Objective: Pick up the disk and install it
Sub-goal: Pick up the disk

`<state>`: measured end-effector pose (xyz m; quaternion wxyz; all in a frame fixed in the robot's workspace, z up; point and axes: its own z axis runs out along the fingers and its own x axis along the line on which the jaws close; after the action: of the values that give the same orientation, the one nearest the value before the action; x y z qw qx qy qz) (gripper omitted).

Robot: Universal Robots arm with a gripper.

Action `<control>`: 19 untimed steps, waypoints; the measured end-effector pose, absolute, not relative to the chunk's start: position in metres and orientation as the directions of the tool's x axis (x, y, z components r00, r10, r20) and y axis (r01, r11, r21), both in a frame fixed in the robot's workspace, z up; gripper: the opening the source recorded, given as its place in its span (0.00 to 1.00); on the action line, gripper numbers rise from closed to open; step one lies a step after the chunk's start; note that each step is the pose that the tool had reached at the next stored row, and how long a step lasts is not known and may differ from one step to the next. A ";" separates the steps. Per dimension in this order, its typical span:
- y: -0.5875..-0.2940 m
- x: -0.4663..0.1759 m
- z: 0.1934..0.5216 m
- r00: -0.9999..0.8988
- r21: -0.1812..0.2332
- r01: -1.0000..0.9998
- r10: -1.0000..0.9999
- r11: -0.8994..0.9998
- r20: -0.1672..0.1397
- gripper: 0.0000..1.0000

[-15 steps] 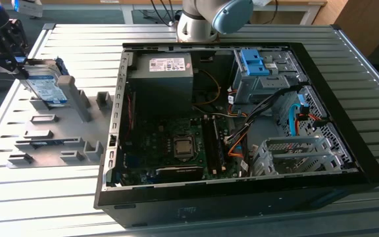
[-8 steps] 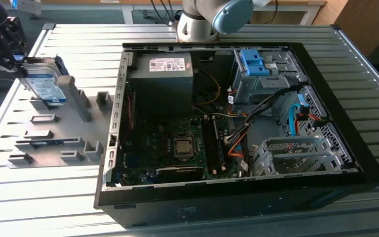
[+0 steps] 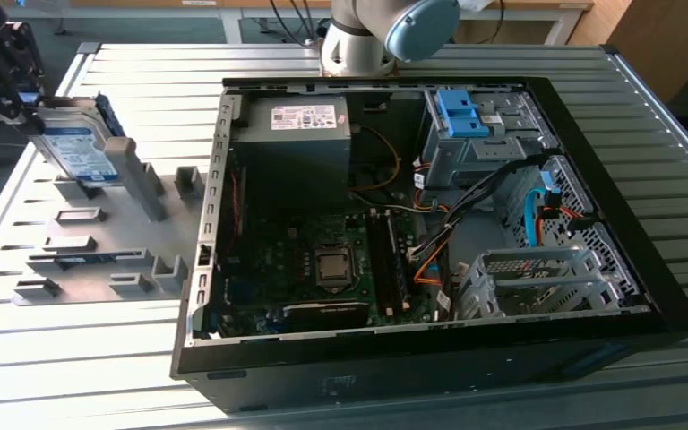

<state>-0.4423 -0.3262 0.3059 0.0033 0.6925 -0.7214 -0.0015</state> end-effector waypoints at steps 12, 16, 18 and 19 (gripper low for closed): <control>-0.326 -0.442 0.326 -0.041 0.007 -0.999 -0.999 0.041 0.003 0.37; -0.326 -0.442 0.332 -0.041 0.007 -0.999 -0.999 0.041 0.003 0.37; -0.326 -0.442 0.334 -0.041 0.007 -0.999 -0.999 0.041 0.003 0.37; -0.326 -0.442 0.335 -0.041 0.007 -0.999 -0.999 0.041 0.003 0.37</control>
<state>-0.4423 -0.3262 0.3353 0.0032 0.6925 -0.7214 -0.0015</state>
